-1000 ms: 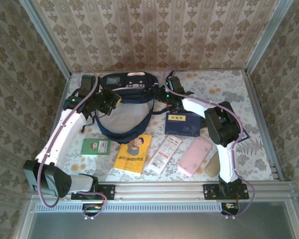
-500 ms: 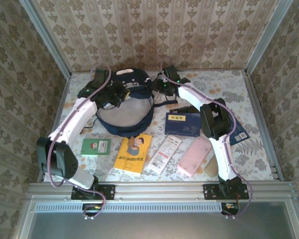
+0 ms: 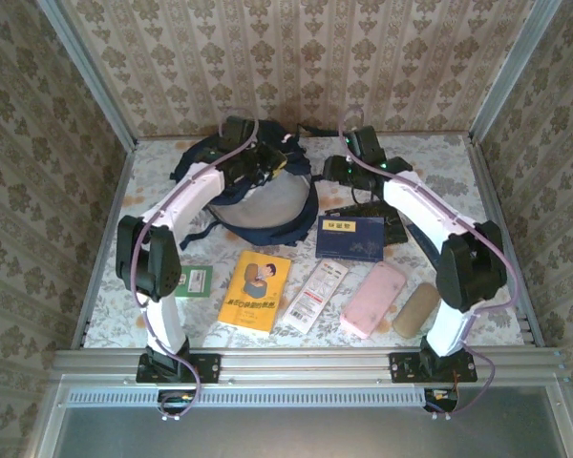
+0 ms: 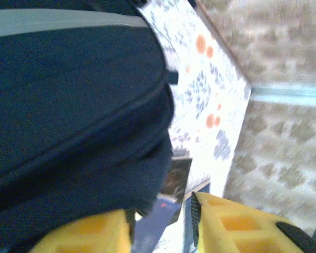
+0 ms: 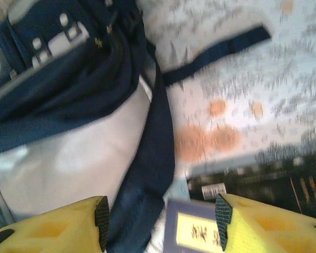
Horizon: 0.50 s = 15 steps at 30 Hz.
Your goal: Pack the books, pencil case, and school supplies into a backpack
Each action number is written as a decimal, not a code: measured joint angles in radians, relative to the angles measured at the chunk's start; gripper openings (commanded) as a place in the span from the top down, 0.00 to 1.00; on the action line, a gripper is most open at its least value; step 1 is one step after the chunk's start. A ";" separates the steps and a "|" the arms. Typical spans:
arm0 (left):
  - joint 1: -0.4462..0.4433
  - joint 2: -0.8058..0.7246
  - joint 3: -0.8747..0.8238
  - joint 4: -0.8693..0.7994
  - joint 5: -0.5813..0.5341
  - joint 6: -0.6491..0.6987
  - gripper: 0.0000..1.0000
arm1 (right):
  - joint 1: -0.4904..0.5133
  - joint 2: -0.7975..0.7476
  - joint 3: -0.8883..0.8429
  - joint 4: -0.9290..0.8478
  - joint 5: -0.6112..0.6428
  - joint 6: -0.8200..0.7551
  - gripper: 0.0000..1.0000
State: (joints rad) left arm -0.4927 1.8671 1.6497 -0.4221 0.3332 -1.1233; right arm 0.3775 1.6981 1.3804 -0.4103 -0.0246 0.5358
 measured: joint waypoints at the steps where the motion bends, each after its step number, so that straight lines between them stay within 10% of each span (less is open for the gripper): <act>1: -0.005 -0.005 -0.006 -0.006 0.000 0.033 0.48 | 0.005 -0.027 -0.044 0.002 -0.016 0.003 0.40; 15: 0.013 -0.684 -0.487 -0.143 -0.119 0.398 0.23 | 0.308 -0.377 -0.441 0.100 -0.099 0.191 0.35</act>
State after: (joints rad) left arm -0.4793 1.1835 1.1625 -0.5655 0.2138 -0.7254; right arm 0.6857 1.3212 0.9398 -0.3099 -0.1234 0.7265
